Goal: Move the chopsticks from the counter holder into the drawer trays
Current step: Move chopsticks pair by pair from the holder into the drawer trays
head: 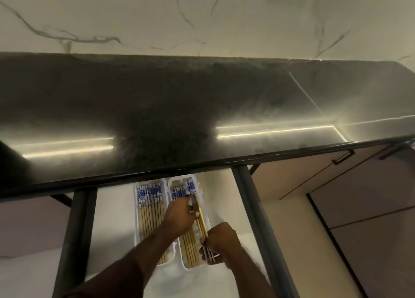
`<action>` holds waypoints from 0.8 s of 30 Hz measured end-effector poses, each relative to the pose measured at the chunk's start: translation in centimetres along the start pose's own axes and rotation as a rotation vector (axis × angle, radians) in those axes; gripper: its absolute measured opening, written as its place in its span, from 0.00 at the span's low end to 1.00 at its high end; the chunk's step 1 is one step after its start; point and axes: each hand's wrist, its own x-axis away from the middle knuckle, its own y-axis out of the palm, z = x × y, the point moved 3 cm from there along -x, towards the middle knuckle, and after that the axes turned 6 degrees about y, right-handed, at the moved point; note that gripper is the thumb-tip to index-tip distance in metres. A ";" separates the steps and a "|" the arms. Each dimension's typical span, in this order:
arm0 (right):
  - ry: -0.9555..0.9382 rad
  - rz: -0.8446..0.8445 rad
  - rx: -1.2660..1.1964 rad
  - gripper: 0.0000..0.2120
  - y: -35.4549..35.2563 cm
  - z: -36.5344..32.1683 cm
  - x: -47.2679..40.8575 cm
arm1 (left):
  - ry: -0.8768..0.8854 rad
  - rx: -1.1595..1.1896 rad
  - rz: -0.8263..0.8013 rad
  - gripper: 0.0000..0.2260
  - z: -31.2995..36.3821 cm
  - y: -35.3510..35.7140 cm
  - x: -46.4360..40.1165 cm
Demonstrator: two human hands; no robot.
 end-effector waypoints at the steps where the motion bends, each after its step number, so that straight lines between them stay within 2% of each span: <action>1: -0.008 0.028 0.027 0.12 0.3 -0.1 -0.9 | 0.042 -0.074 -0.001 0.06 -0.2 0.4 -0.3; 4: -0.016 0.072 0.103 0.15 1.8 0.7 -4.6 | 0.119 -0.313 -0.044 0.07 -0.6 1.2 -0.5; 9: -0.020 0.136 0.187 0.17 2.6 -0.6 -2.6 | 0.250 -0.655 -0.106 0.12 -1.2 1.7 -0.8; 13: -0.044 0.185 0.224 0.13 3.0 -0.6 -2.9 | 0.236 -0.762 -0.175 0.16 -2.1 1.9 -1.1; 18: -0.112 0.238 0.351 0.12 3.2 -0.9 -3.3 | 0.186 -0.806 -0.251 0.18 -2.8 2.4 -1.3; 22: -0.190 0.251 0.468 0.14 4.0 -1.1 -3.2 | 0.283 -1.019 -0.253 0.27 -2.9 2.5 -1.5; 24: -0.221 0.258 0.518 0.14 4.4 -1.1 -3.2 | 0.304 -1.055 -0.275 0.28 -3.5 2.7 -1.7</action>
